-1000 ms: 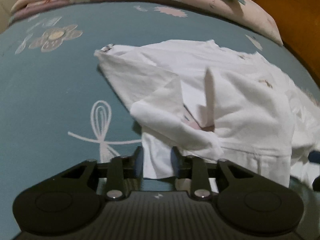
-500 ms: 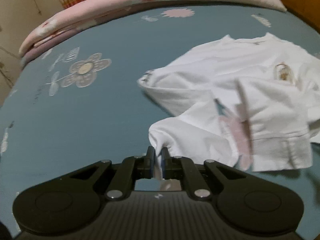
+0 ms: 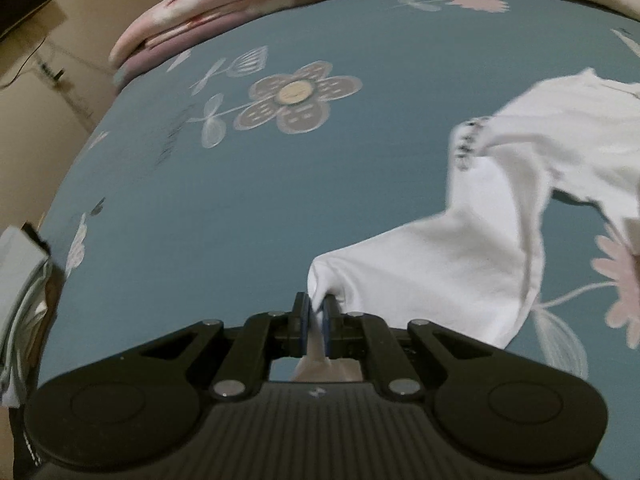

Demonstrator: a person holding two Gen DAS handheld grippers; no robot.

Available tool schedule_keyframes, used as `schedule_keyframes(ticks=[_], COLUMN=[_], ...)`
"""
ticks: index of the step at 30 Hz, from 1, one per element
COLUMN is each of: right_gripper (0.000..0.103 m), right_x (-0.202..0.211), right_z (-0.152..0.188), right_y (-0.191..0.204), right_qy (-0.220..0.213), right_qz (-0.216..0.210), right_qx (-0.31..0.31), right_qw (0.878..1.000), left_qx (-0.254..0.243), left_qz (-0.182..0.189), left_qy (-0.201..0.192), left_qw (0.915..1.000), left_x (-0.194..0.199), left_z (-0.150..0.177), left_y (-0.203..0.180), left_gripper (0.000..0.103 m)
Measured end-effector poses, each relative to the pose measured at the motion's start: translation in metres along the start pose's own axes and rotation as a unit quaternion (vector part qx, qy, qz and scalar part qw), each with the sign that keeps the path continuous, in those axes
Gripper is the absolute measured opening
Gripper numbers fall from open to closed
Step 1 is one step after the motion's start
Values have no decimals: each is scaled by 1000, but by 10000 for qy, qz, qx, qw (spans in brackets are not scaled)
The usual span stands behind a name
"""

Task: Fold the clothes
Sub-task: 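Stretch the 'OH,YES!' sleeve straight out from the shirt body with the left tool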

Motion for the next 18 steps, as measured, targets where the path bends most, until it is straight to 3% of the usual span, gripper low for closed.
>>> schedule_keyframes(ticks=[6, 9, 18], right_gripper=[59, 59, 59], right_x=[-5, -8, -8], right_z=[2, 2, 3], right_y=[1, -1, -2], right_qy=[36, 61, 23], right_qz=[36, 75, 102], right_qx=[10, -13, -62], right_qw=[10000, 10000, 9999], left_qx=[508, 516, 977], left_qz=[-273, -525, -632], left_qy=[139, 54, -117], left_qw=[9982, 9973, 9931], left_x=[-18, -18, 1], left_z=[5, 7, -4], left_y=[50, 66, 107], left_gripper=[5, 5, 5])
Point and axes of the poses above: each gripper's, at about its wrist camera, not at the fingertips, and x roughly against the way its jaws point, y to its left, z to its underside, the point moved 7 cm from there along -x, roughly the way its jaws point, and after that the axes turned 5 degrees about x, right-handed, at the moved point
